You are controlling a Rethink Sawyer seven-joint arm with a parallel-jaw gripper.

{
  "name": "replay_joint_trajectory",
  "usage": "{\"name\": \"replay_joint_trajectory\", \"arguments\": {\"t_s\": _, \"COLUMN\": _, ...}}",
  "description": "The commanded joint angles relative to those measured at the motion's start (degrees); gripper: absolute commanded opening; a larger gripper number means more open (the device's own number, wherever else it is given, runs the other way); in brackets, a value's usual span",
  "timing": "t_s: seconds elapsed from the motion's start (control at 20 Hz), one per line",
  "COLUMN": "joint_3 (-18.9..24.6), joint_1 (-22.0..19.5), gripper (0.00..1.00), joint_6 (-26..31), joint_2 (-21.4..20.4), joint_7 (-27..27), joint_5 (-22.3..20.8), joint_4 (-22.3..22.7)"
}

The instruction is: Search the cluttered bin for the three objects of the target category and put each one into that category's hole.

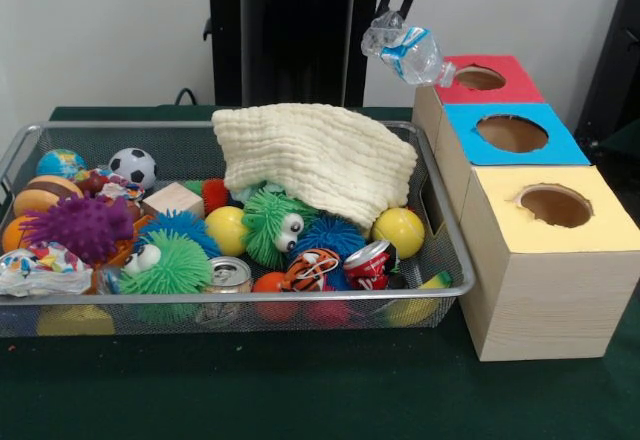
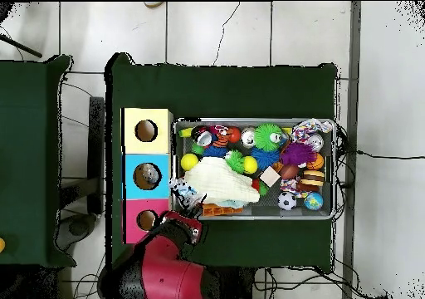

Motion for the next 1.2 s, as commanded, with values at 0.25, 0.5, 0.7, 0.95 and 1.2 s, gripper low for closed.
{"name": "replay_joint_trajectory", "arguments": {"t_s": 0.25, "joint_3": -2.30, "joint_1": 3.74, "gripper": 0.00, "joint_6": 10.67, "joint_2": 5.61, "joint_7": 12.78, "joint_5": 6.72, "joint_4": -7.82}}
{"name": "replay_joint_trajectory", "arguments": {"t_s": 0.5, "joint_3": -3.83, "joint_1": 6.41, "gripper": 0.00, "joint_6": 11.98, "joint_2": 8.07, "joint_7": 14.06, "joint_5": 9.21, "joint_4": -9.72}}
{"name": "replay_joint_trajectory", "arguments": {"t_s": 0.7, "joint_3": -4.70, "joint_1": 8.65, "gripper": 0.00, "joint_6": 11.79, "joint_2": 9.82, "joint_7": 15.28, "joint_5": 11.11, "joint_4": -10.00}}
{"name": "replay_joint_trajectory", "arguments": {"t_s": 0.95, "joint_3": -5.84, "joint_1": 11.37, "gripper": 0.00, "joint_6": 12.20, "joint_2": 13.29, "joint_7": 17.29, "joint_5": 14.47, "joint_4": -11.80}}
{"name": "replay_joint_trajectory", "arguments": {"t_s": 1.2, "joint_3": -6.67, "joint_1": 13.42, "gripper": 0.00, "joint_6": 11.81, "joint_2": 16.75, "joint_7": 18.50, "joint_5": 18.10, "joint_4": -13.55}}
